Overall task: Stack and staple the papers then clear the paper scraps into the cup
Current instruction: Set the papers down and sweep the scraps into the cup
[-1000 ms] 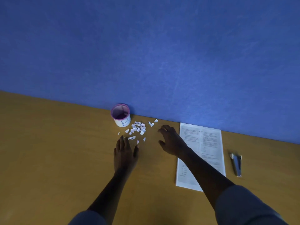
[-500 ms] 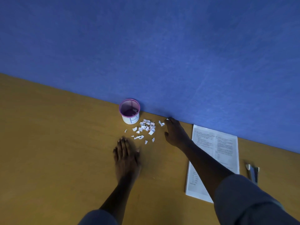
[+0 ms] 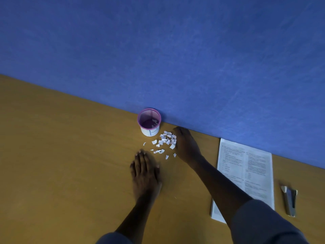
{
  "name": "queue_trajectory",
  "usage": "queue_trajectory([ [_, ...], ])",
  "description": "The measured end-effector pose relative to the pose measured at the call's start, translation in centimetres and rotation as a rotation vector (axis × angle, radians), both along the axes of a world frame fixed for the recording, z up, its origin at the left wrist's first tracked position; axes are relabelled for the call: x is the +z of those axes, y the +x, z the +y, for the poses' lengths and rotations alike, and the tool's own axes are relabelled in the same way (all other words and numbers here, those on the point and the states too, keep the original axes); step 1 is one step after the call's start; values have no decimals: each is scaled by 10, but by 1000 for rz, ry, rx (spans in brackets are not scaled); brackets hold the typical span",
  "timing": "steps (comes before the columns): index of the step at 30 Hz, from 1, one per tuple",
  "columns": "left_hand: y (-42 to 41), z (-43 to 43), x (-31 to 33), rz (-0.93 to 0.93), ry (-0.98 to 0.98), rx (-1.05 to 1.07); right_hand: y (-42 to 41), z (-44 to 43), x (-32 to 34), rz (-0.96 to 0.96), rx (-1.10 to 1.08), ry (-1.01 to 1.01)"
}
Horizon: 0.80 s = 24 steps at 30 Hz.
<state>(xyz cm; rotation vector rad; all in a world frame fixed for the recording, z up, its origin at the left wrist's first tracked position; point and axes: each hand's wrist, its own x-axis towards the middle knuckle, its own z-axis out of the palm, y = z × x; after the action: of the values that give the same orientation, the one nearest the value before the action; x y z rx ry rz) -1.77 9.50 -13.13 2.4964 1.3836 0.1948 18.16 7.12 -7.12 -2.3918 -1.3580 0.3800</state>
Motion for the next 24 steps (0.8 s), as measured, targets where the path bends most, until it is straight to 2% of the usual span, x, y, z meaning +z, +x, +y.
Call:
queue_trajectory([
  [3,-1,1,-1,-5,8,6,2,21,1,35,102,-46],
  [7,-1,-1,-2,-22,20,16,-12,20,-7,-24,260,-136],
  [12,-1,1,-3,-3,12,7,-30,6,-11,-170,287,35],
  [16,-3,3,-5,28,-5,-2,-52,22,-17,-237,492,157],
  [21,-5,4,-3,61,-15,-14,-64,46,-23,-187,520,86],
  [24,-6,5,-3,56,-7,1,-56,35,-25,-241,522,47],
])
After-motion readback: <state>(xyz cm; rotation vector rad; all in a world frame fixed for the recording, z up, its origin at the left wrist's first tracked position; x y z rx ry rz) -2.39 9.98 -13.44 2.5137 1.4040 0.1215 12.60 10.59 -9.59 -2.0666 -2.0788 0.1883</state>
